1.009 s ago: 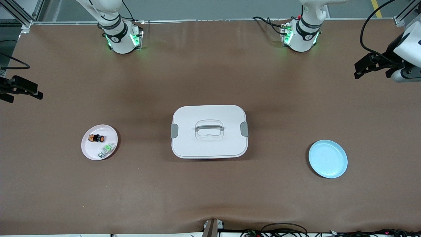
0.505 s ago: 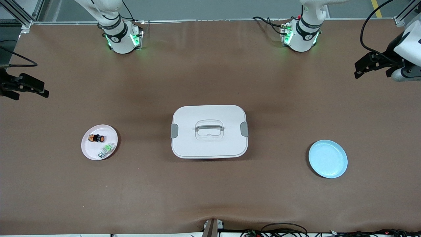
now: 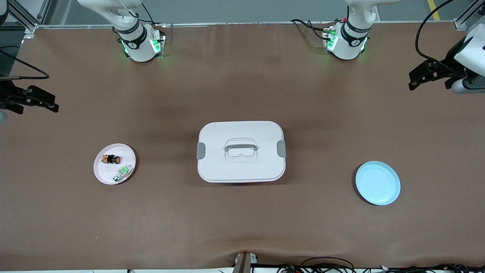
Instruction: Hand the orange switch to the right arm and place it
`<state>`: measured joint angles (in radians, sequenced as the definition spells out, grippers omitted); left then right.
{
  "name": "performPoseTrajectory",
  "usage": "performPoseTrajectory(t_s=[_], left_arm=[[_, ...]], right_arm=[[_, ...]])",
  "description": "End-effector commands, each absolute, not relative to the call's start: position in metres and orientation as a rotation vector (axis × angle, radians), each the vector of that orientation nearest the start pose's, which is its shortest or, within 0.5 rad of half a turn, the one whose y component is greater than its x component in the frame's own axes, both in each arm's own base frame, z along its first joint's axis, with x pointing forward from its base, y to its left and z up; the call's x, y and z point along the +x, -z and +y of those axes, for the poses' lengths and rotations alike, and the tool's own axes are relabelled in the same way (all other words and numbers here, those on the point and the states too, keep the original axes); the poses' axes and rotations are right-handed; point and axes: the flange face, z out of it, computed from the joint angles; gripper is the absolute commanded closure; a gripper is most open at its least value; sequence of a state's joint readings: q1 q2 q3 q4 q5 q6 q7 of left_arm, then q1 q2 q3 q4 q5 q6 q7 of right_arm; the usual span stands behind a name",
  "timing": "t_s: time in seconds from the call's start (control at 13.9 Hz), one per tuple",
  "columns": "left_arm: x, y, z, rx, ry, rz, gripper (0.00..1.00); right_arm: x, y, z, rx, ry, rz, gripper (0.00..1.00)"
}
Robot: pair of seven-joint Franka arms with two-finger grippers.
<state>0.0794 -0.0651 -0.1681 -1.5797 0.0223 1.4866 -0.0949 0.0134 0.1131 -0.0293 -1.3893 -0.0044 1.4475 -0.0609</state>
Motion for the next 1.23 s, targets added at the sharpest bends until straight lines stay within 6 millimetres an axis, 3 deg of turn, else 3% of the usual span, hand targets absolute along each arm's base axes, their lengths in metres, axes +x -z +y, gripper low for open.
performPoseTrajectory(t_s=[0.0,1.15], left_arm=[[0.5167,-0.6512,-0.0435,-3.085,-0.033,0.013,0.00],[0.5187,-0.6540,-0.0435,-3.088,-0.029,0.023,0.00]], right_arm=[[0.5575,-0.6363,-0.0170,-3.152,-0.059,-0.095,0.00],[0.5546,-0.6378,-0.0175,-3.140,-0.034,-0.092,0.00]])
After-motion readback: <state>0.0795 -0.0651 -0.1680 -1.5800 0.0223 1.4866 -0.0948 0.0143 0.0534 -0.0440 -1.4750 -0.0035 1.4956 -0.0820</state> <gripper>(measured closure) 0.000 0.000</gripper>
